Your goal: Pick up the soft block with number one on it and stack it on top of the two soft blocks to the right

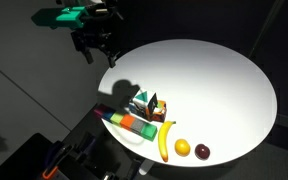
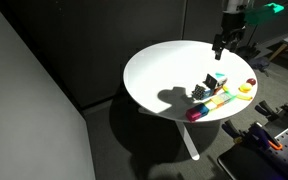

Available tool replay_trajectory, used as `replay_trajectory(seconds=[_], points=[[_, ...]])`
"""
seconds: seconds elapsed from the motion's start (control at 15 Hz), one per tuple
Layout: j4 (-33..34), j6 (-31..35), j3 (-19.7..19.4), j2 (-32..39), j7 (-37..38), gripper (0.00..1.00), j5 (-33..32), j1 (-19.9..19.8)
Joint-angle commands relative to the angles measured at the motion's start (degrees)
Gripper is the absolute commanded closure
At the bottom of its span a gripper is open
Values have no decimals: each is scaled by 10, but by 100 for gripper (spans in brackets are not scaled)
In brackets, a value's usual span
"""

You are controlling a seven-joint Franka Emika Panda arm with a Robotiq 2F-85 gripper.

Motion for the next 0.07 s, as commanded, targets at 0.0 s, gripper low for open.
replay_trajectory(seconds=[0.0], points=[[1, -1, 4, 0, 0, 0, 0, -3]])
